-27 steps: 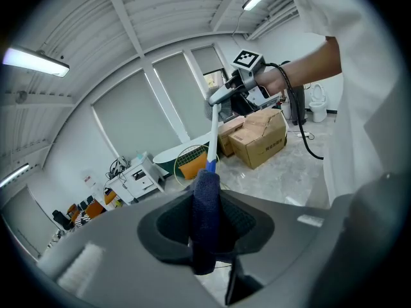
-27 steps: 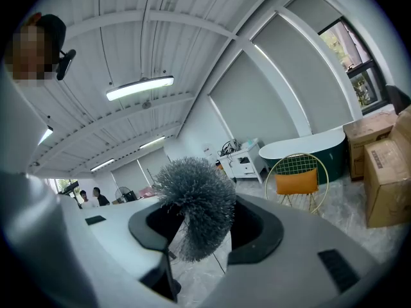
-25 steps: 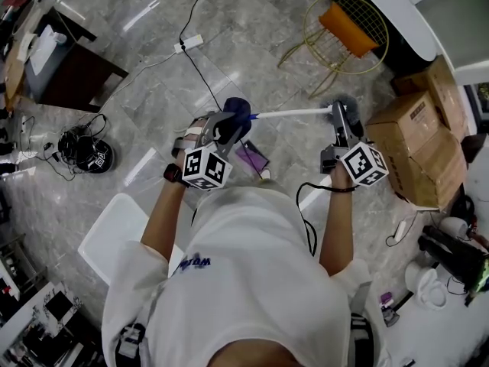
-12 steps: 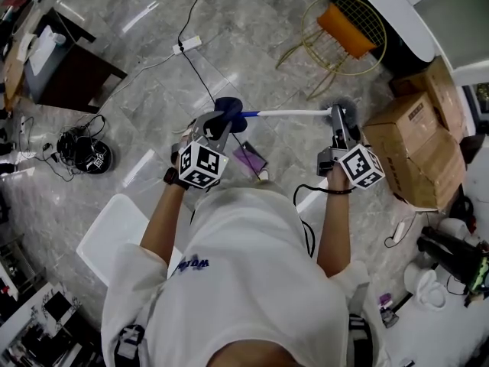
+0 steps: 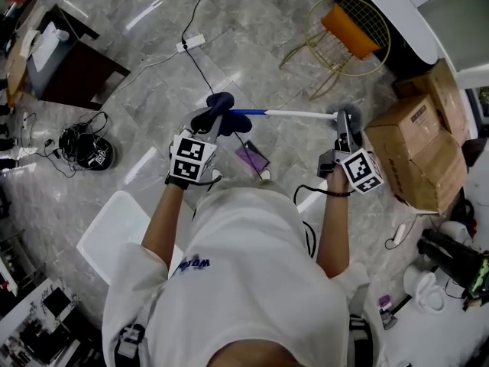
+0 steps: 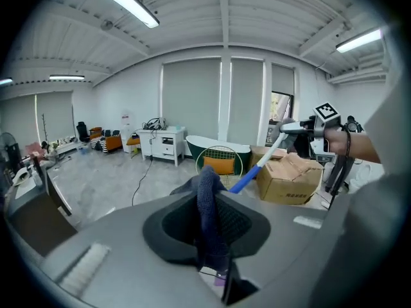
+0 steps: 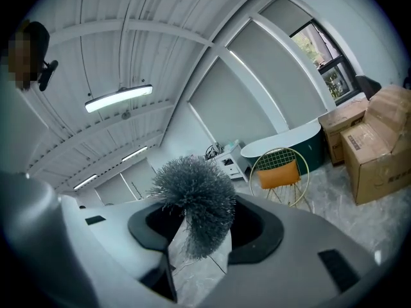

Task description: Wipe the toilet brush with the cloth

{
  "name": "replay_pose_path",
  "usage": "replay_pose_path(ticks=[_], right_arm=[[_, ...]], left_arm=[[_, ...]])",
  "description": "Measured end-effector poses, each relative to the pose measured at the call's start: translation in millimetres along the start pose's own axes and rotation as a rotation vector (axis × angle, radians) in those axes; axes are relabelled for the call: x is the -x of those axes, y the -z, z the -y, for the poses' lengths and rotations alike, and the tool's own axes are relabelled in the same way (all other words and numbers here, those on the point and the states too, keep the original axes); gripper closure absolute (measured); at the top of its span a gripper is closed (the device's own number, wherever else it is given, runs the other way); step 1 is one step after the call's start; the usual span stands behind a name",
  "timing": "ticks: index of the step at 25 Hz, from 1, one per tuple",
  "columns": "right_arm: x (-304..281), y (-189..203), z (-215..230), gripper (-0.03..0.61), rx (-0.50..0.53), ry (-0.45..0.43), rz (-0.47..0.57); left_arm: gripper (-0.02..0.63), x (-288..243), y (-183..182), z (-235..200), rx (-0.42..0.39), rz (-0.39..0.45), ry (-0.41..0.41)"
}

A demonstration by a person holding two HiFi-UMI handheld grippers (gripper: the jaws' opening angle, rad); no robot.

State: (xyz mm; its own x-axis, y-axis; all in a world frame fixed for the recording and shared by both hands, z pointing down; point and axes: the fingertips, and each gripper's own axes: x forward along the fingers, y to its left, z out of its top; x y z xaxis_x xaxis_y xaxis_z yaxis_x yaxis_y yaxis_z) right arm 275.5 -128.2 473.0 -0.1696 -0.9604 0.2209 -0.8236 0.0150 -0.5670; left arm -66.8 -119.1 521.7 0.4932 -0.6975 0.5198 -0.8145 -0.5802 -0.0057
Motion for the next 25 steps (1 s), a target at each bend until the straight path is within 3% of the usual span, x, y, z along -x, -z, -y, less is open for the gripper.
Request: replay_pose_path(ticks=[8, 14, 20, 25], right_arm=[[7, -2, 1, 0.37, 0.047, 0.025, 0.029], [5, 18, -29, 0.37, 0.21, 0.024, 0.01], [0, 33, -66, 0.368, 0.348, -0.036, -0.006], [-4, 39, -93, 0.367, 0.379, -0.103, -0.003]], left_arm=[[0.563, 13, 11, -23, -0.008, 0.013, -0.114], [0.563, 22, 0, -32, -0.004, 0.101, -0.176], [0.565, 25, -18, -30, -0.068, 0.185, -0.21], [0.565, 33, -29, -29, -0.087, 0.236, -0.21]])
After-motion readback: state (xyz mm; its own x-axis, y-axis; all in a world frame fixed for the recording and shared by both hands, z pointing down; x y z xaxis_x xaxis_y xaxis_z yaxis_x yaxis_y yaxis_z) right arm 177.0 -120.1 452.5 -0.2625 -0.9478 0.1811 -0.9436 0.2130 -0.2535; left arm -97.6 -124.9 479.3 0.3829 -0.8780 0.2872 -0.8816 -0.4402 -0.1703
